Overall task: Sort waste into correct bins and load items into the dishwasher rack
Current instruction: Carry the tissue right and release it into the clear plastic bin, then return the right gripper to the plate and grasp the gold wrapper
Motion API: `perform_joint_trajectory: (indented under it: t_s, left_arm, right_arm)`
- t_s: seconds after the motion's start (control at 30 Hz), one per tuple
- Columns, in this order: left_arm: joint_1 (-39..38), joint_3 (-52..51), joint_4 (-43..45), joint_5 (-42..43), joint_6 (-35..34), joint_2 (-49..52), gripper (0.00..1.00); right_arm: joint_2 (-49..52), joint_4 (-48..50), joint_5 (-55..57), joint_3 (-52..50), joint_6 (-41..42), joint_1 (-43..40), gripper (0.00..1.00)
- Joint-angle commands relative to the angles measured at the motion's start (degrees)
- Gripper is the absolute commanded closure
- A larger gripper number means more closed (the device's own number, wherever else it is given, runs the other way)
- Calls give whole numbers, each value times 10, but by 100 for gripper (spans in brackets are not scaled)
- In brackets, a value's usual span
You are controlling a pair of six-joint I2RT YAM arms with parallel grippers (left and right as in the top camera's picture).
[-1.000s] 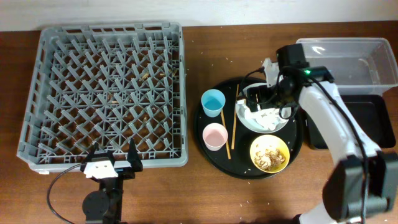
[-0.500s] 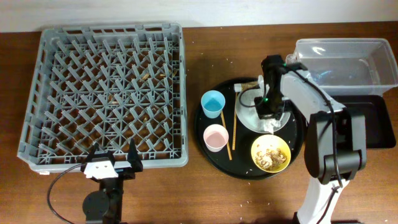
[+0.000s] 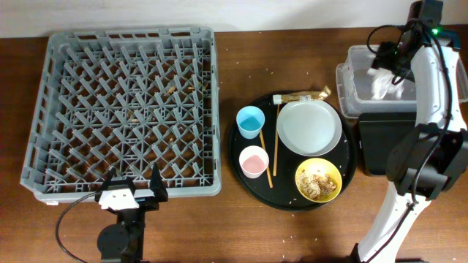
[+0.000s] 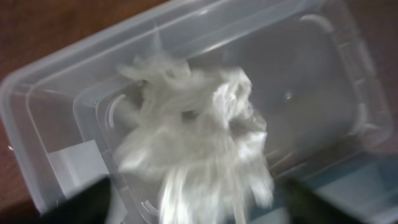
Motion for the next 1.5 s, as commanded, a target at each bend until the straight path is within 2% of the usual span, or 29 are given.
perform_joint_trajectory:
  t_s: [0.0,0.07,0.13,0.17,0.2,0.23,0.27,0.3,0.4,0.6,0.83,1.23,1.27,1.47]
  left_arm:
    - [2,-3,0,6,9,-2,1]
    - [2,-3,0,6,9,-2,1]
    - [2,-3,0,6,9,-2,1]
    - [2,-3,0,6,9,-2,0]
    - [2,-3,0,6,9,-2,1]
    - [2,-3,0,6,9,-2,1]
    - [2,-3,0,6,9,-2,0]
    - [2,-3,0,6,9,-2,0]
    - [2,-3,0,6,9,-2,1]
    - [2,-3,0,6,9,-2,0]
    - [2,-3,0,6,9,-2,0]
    - [2,-3,0,6,9,-2,1]
    - [2,-3,0,6,9,-2,0]
    - [2,-3,0,6,9,-2,0]
  right_arm:
    - [-32,0,-119,22,5,3,2]
    - [-63,-2,-231,35,5,7,2]
    - [-83,-18,-266,35,40,35,1]
    - [-83,-43,-251,34,63,67,6]
    - [-81,-76,-155,21,147,113,24]
    - [-81,-82,-76,-1,222,150,36]
    - [-81,-73,-12,-30,285,181,38]
    - [-81,-47,12,-66,307,210,37]
    - [-81,40,12,-152,307,249,38]
    - [-80,145,11,-261,334,254,38]
    - [-54,161,-3,-273,350,254,44]
    - [-45,208,18,-311,349,253,46]
    - [-45,208,18,-311,349,253,50]
    - [-45,203,21,-311,327,253,92]
